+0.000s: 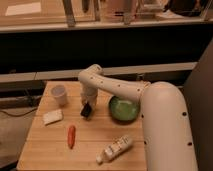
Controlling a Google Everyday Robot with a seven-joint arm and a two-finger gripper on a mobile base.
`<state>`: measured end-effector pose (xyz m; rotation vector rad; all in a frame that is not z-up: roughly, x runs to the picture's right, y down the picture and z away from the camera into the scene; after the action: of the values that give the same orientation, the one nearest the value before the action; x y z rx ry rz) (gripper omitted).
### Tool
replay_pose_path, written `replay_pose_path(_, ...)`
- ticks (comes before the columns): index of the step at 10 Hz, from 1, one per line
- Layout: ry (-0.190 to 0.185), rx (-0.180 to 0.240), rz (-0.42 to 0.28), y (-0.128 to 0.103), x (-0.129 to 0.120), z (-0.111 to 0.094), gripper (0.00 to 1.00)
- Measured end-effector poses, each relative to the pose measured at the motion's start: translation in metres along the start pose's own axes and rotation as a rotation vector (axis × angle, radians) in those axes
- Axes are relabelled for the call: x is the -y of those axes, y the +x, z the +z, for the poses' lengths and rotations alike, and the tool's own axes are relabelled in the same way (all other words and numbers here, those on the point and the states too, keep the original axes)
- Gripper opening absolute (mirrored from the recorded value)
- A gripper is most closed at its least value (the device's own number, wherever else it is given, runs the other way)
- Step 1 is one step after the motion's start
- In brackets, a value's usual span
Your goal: Place the eraser in the ceramic cup
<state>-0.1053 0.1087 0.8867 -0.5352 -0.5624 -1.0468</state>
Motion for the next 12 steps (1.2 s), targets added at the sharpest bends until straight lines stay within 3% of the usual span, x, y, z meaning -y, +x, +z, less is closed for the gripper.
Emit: replay_pose_path(12,0.014,-0.013,0.006,0.0006,-0.001,-0.0056,0.0)
